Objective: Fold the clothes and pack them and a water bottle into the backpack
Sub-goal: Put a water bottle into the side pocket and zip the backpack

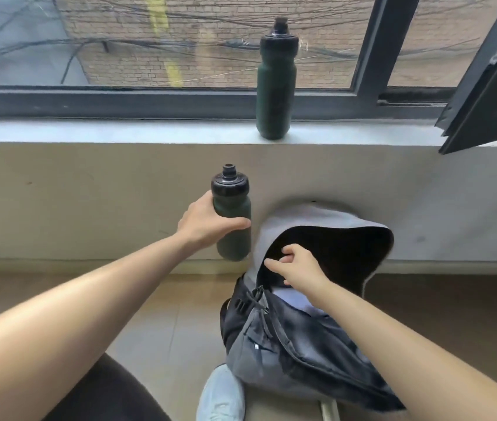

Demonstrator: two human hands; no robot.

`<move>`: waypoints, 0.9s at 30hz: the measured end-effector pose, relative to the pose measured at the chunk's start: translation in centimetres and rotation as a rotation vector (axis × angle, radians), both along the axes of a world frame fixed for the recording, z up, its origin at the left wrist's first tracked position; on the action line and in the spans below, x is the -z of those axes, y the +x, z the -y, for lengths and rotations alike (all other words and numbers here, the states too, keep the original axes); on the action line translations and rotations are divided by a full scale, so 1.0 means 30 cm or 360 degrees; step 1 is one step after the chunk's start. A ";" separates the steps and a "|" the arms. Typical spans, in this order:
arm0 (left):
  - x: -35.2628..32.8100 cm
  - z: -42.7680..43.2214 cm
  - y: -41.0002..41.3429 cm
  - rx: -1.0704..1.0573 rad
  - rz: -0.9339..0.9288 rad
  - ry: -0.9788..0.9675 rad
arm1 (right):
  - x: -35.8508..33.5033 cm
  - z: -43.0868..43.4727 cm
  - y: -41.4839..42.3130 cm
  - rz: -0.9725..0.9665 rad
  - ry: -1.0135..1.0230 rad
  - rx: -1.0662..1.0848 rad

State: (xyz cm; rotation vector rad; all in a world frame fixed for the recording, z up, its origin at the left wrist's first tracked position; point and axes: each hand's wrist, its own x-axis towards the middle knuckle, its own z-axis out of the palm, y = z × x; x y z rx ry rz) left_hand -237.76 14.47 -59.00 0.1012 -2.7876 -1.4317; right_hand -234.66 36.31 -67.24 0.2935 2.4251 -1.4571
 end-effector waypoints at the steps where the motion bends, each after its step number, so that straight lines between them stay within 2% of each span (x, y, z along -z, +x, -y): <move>1: 0.022 0.017 -0.010 -0.0027 0.0021 -0.0019 | 0.023 0.013 -0.016 0.0026 0.0009 0.0007; 9: 0.185 0.021 -0.079 0.0028 0.0211 -0.0036 | 0.141 0.109 -0.111 0.0131 0.0185 0.0023; 13: 0.218 0.012 -0.115 0.0118 0.0231 0.0085 | 0.207 0.067 -0.113 0.0025 0.0460 0.0065; 16: 0.255 -0.009 -0.154 0.0209 0.0243 0.0160 | 0.259 0.040 -0.097 0.0044 0.0325 0.0116; 19: 0.307 -0.045 -0.182 0.0395 0.0279 0.0092 | 0.342 0.012 -0.097 0.0020 0.0139 0.0174; 23: 0.362 -0.047 -0.204 0.0505 0.0388 0.0144 | 0.313 -0.002 -0.077 0.0011 0.0032 0.0345; 27: 0.442 -0.052 -0.165 0.0606 0.0457 -0.0188 | 0.321 -0.011 -0.068 -0.0042 -0.0053 0.0394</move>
